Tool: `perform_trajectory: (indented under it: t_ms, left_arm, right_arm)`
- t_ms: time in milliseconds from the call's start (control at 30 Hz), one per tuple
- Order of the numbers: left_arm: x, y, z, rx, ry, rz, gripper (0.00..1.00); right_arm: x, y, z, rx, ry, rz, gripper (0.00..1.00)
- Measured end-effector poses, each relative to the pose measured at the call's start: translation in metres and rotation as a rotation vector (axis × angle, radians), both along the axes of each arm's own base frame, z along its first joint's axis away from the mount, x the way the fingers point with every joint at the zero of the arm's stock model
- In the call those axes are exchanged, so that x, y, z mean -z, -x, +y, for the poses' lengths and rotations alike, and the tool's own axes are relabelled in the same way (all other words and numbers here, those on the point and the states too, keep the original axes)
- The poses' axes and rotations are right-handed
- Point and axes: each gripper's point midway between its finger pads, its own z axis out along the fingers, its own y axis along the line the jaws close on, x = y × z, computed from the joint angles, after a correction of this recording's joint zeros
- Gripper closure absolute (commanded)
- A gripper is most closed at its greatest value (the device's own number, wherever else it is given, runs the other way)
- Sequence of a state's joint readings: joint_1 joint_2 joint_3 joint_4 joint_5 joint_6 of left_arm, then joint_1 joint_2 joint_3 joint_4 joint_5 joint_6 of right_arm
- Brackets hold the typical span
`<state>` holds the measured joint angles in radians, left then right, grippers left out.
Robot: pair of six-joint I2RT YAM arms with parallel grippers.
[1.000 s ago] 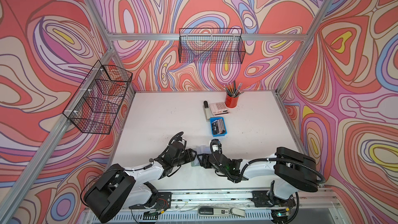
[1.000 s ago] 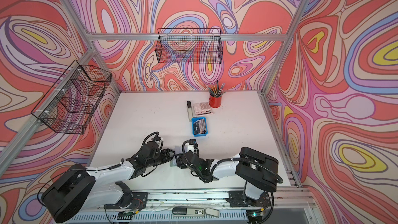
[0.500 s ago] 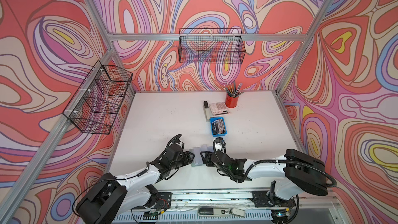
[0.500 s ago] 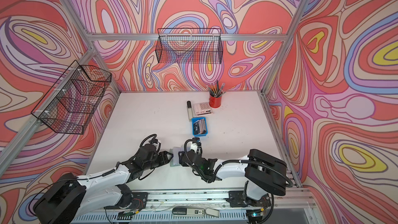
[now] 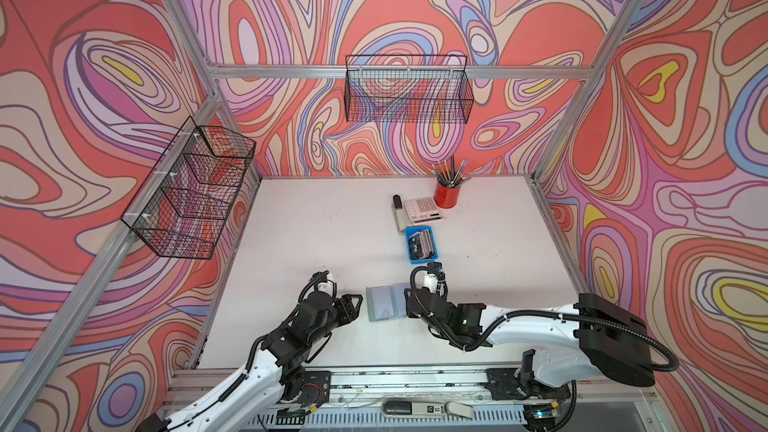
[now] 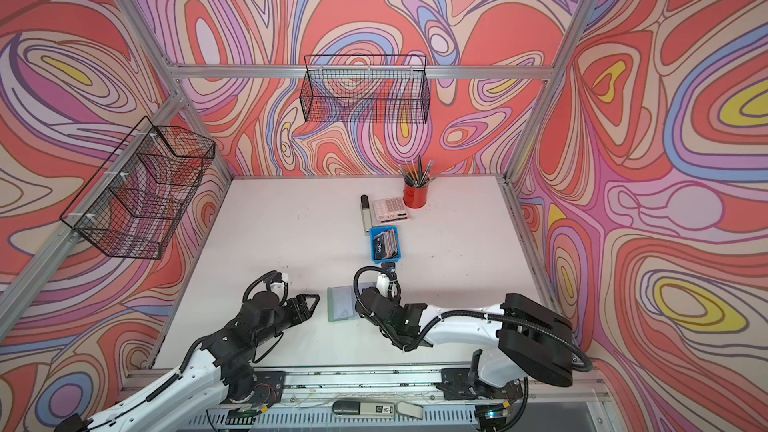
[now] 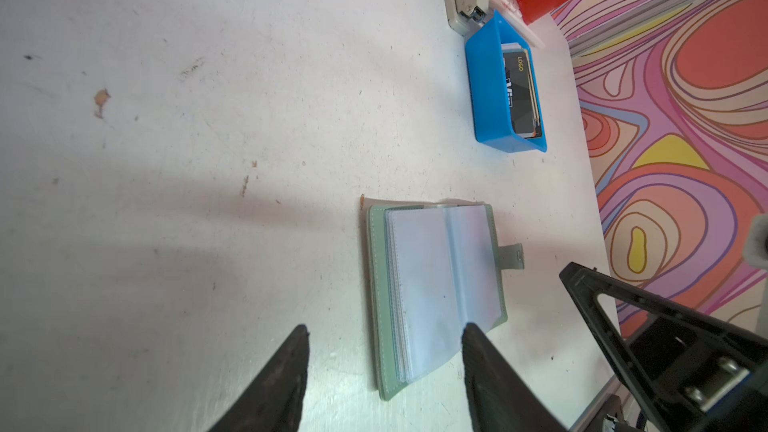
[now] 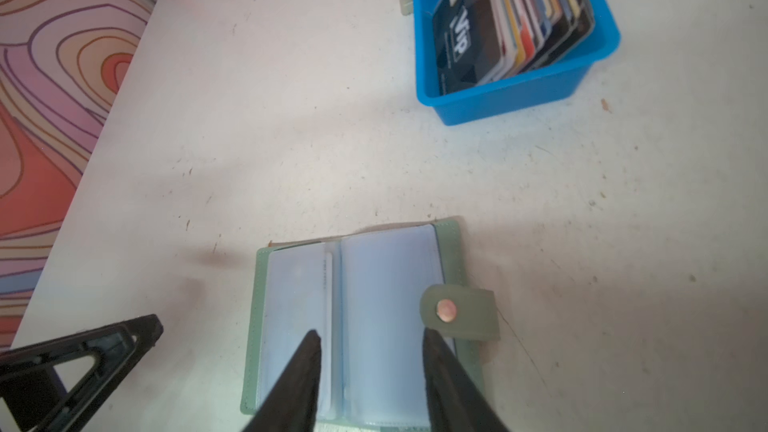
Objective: Put the credit cards into the card holder
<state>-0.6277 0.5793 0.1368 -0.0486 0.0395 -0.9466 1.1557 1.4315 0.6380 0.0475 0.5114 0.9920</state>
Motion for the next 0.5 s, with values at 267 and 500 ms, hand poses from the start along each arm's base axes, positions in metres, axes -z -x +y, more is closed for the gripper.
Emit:
perform_trajectory:
  t_ms: [267,500]
  left_arm:
    - [0.008,0.004,0.002,0.006,-0.01,0.019,0.36]
    - [0.017,0.008,0.001,0.027,-0.04,0.054,0.36]
  right_arm:
    - [0.042,0.005,0.038,-0.121,0.056,0.079,0.67]
    - [0.02,-0.01,0.05,-0.152,0.078,0.087,0.58]
